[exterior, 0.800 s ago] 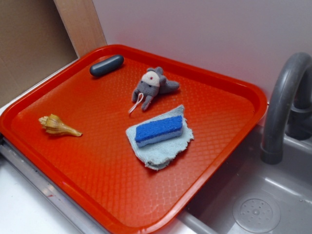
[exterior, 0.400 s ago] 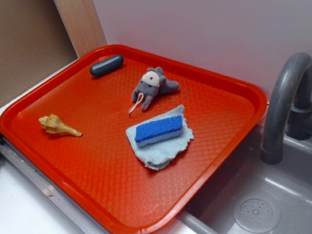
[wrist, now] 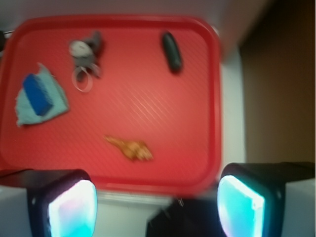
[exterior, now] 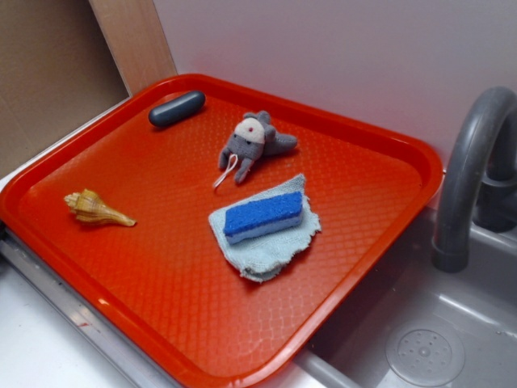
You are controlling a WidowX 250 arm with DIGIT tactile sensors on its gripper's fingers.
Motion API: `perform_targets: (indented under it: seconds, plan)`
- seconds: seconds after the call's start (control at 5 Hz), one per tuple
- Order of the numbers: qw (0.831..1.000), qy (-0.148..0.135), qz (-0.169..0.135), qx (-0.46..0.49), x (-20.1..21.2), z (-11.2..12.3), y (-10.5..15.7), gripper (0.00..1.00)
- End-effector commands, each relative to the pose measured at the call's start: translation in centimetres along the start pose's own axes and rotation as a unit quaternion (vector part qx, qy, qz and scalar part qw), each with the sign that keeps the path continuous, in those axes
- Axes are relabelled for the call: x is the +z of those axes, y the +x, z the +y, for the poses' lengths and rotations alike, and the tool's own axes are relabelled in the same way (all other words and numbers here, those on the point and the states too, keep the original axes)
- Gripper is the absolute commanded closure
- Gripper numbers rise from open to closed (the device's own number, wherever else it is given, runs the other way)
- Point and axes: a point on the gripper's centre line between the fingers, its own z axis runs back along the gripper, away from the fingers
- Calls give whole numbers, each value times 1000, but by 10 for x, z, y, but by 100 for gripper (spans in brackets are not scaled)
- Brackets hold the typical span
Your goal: Grab the blue sponge.
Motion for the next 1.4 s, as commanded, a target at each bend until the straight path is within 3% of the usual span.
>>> perform_targets:
  seconds: [0.0,0.2,0.4,0.6,0.8,1.2]
  plan:
    - [985,-43,-99,-135,-19,-78,38,0]
    - [985,-27,-59,-162,-48,-115,62,0]
    - [981,-35,-37,-186,-86,-149,84,0]
    - [977,-14,3,-215,-118,-171,88,0]
    - [974,5,32,-223,-138,-178,82,0]
    - [970,38,90,-221,-179,-170,62,0]
